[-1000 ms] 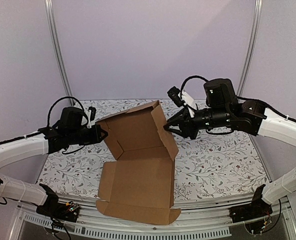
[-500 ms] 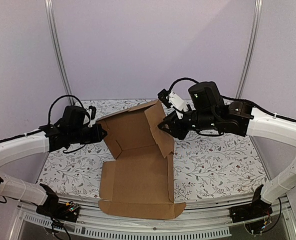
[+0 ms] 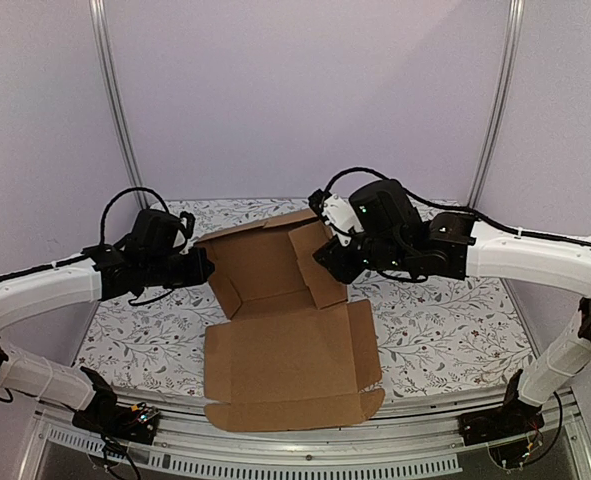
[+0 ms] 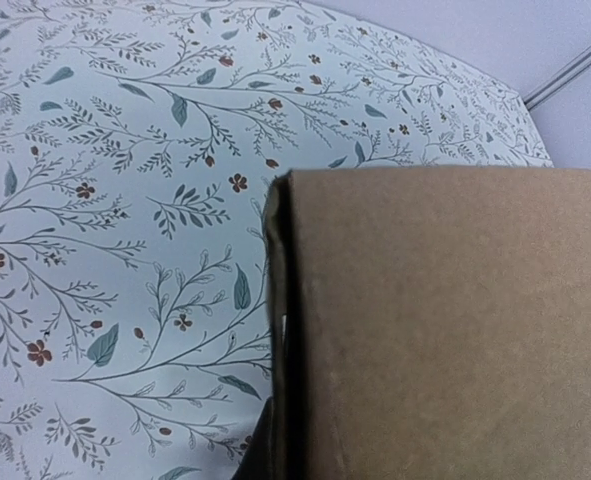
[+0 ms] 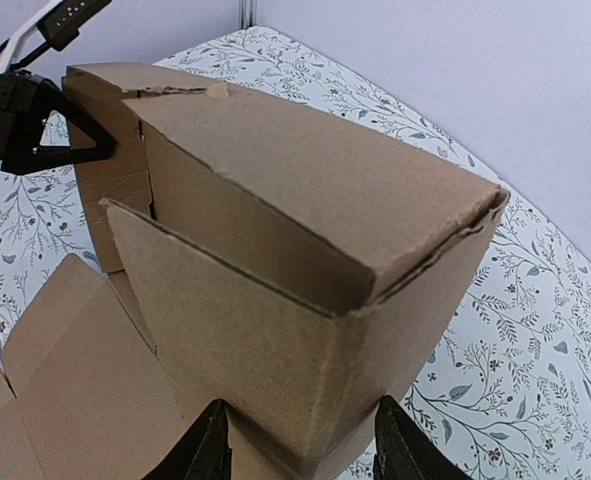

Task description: Fold the paper box

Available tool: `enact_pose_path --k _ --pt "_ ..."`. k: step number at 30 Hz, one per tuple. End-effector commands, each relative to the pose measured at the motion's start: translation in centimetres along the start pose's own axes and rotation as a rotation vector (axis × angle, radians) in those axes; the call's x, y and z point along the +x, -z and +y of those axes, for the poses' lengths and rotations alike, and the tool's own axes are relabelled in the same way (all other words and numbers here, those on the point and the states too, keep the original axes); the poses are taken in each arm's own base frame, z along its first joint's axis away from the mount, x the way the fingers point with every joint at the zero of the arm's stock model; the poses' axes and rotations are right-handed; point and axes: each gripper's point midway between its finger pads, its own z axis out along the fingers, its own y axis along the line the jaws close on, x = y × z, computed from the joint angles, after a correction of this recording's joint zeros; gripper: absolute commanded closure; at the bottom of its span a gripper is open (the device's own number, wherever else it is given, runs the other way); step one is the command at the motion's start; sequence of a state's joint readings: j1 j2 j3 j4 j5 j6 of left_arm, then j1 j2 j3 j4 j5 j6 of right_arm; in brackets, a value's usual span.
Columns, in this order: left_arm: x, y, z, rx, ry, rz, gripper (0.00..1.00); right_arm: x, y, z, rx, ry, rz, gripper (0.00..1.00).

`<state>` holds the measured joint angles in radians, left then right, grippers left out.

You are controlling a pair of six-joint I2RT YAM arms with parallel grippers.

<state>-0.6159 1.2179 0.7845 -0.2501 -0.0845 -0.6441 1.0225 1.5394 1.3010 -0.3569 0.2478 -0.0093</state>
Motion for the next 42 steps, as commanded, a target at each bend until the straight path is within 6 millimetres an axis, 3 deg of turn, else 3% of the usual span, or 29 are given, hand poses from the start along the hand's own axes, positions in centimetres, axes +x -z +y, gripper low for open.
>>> enact_pose_path --k 1,12,21,30,35,42 --pt "-1.2 0.6 -2.4 0.062 0.004 -0.024 1.00 0.1 -1.2 -0.8 0.087 -0.034 -0.002 0.53" --pt "-0.9 1.0 -2.5 -0.018 -0.013 -0.063 1.00 1.3 -2.6 -3.0 0.257 -0.113 -0.070 0.52" --pt "0.5 0.9 -3.5 -0.066 -0.038 -0.074 1.00 2.0 -3.4 -3.9 0.323 -0.185 -0.171 0.54" --pt "0.8 0.3 -4.2 -0.122 -0.049 -0.080 1.00 3.7 -4.4 -3.5 0.321 -0.232 -0.222 0.74" --pt "0.8 -0.3 -4.7 -0.157 -0.064 -0.076 1.00 4.4 -4.7 -3.4 0.335 -0.255 -0.241 1.00" --pt "0.8 -0.8 -5.0 -0.226 -0.083 -0.086 1.00 5.4 -4.9 -3.8 0.407 -0.292 -0.290 1.00"
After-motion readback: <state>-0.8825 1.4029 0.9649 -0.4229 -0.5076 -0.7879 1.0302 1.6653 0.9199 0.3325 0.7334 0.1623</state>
